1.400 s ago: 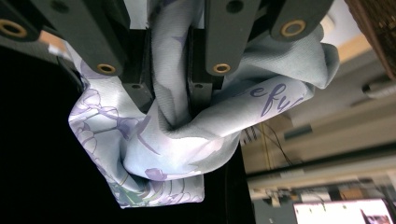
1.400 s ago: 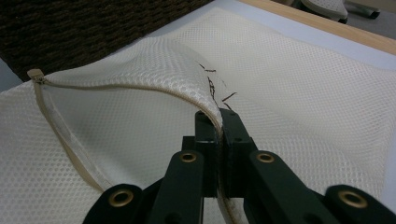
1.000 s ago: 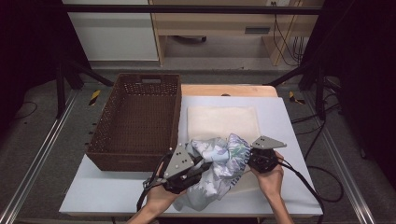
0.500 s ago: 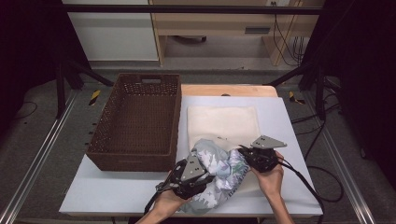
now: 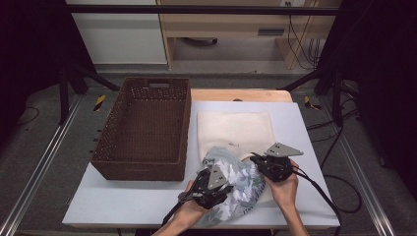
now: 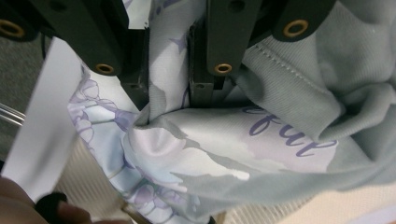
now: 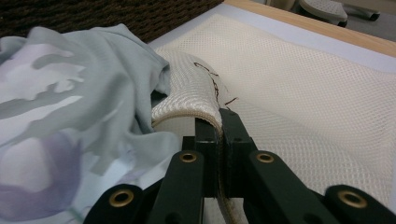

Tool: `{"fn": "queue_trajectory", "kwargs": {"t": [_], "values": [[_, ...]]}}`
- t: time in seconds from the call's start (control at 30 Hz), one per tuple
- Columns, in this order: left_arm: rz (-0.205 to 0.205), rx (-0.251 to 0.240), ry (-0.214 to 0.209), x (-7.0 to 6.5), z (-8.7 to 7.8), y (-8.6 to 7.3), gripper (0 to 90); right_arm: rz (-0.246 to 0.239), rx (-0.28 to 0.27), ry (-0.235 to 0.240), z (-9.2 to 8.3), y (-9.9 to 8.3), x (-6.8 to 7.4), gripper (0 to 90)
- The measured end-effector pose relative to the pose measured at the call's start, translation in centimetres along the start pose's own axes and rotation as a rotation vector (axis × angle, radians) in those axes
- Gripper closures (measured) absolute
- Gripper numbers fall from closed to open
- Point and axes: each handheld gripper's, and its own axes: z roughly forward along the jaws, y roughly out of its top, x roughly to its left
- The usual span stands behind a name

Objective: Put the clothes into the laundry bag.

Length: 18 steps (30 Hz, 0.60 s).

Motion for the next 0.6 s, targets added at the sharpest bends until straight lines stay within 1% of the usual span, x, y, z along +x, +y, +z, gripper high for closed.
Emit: {"fn": "queue_trajectory", "kwargs": {"t": [0.07, 0.17, 0.23, 0.27, 0.33, 0.43, 0.5, 0.53, 0.6], "values": [[-0.015, -0.003, 0.003, -0.1, 0.7, 0.5, 73.9, -0.003, -0.004, 0.002, -0.1, 0.0, 0.0, 87.4], [0.002, -0.004, 0.037, -0.5, 1.9, 0.9, 73.8, -0.004, -0.011, 0.004, -0.2, 0.0, 0.0, 87.4], [0.0, -0.001, 0.056, -0.5, 2.7, 1.0, 73.7, -0.004, -0.012, 0.009, -0.2, 0.0, 0.1, 87.3], [-0.006, -0.006, 0.061, -0.5, 3.1, 1.0, 73.6, -0.007, -0.011, 0.01, -0.1, 0.0, 0.1, 87.3], [-0.032, -0.006, 0.069, -0.3, 4.0, 1.0, 73.3, -0.01, -0.007, 0.017, -0.1, 0.0, 0.3, 87.3], [-0.063, -0.013, 0.072, 0.1, 5.0, 0.9, 72.0, -0.015, 0.0, 0.025, 0.0, -0.1, 0.3, 87.3], [-0.071, -0.019, 0.062, 0.2, 5.3, 0.7, 69.5, -0.014, 0.003, 0.025, 0.1, -0.2, 0.4, 87.3], [-0.066, -0.025, 0.056, 0.3, 5.2, 0.6, 67.8, -0.017, 0.006, 0.024, 0.1, -0.2, 0.4, 87.3], [-0.058, -0.035, 0.021, 0.5, 4.4, 0.5, 62.0, -0.023, 0.011, 0.023, 0.1, -0.3, 0.3, 87.3]]}}
